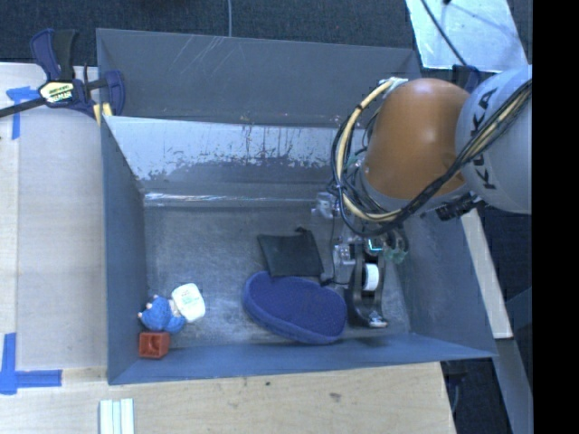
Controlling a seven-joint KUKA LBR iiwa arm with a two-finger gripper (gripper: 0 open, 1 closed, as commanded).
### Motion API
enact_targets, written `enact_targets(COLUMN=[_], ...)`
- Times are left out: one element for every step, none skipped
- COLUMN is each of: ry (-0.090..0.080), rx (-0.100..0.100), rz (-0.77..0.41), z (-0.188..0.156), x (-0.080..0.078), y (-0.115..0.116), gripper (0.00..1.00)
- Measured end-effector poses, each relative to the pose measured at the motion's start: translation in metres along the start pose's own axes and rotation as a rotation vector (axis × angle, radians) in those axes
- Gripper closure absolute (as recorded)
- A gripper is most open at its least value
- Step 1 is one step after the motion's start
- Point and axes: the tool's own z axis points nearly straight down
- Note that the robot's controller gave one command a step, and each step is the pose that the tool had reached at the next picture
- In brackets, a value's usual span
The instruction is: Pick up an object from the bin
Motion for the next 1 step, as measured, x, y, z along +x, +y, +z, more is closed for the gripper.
enact_targets(ry=[-0.001], rx=[0.0], rz=[0.085], z=[0.0827], x=[-0.0286], y=[0.0323], gripper=[0.0])
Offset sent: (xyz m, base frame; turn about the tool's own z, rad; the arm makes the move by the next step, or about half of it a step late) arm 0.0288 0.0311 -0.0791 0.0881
